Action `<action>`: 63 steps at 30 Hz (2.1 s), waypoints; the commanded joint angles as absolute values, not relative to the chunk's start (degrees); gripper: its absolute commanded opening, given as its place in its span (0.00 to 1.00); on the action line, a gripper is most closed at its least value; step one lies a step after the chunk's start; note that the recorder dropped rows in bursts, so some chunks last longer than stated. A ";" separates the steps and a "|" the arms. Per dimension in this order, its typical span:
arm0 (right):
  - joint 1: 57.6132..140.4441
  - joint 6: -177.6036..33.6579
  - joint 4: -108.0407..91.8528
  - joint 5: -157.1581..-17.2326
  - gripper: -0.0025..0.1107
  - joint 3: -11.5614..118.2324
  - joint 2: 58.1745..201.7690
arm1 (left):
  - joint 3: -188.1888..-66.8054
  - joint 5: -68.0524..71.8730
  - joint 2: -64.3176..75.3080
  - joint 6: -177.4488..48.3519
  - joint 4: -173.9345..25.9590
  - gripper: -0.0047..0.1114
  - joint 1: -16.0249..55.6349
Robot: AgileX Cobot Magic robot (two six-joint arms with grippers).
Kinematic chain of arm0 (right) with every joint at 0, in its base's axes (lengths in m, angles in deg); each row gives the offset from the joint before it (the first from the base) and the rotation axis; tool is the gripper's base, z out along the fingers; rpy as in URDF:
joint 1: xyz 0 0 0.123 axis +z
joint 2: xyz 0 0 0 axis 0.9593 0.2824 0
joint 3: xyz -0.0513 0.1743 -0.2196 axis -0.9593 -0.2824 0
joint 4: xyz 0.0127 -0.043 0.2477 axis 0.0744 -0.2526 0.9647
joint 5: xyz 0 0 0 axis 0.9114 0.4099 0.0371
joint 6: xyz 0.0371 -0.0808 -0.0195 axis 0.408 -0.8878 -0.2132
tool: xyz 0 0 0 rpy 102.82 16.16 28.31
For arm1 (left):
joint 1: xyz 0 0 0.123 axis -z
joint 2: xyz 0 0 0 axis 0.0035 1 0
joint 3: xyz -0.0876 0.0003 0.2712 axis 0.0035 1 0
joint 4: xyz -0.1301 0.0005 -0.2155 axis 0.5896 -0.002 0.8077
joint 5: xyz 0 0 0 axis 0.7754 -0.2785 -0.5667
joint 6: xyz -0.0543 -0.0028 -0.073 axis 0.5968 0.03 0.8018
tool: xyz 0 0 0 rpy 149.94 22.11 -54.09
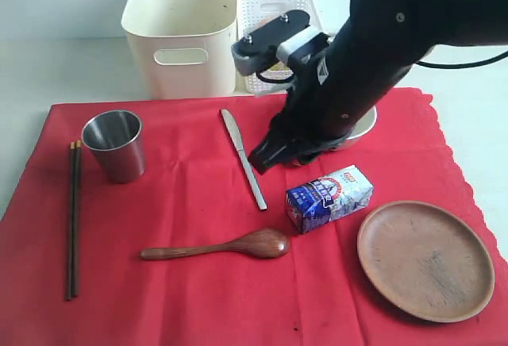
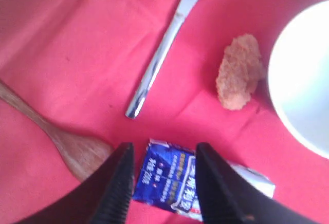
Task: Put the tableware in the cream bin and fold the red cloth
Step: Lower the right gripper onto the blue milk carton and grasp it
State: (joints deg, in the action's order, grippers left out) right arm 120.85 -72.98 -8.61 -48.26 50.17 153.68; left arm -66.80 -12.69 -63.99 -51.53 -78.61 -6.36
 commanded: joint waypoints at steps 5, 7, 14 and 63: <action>120.93 -96.44 -12.17 -40.24 0.58 47.13 153.25 | -66.81 -12.58 -64.10 -51.51 -78.21 0.05 -5.94; 120.93 -97.25 -13.35 -40.58 0.58 47.13 153.25 | -66.81 -12.58 -64.10 -51.51 -78.21 0.05 -5.94; 120.93 -100.28 -14.79 -42.57 0.58 47.13 156.60 | -66.81 -12.58 -64.10 -51.51 -78.21 0.05 -5.94; 120.93 -102.55 -16.37 -45.36 0.02 47.13 159.20 | -66.81 -12.58 -64.10 -51.51 -78.21 0.05 -5.94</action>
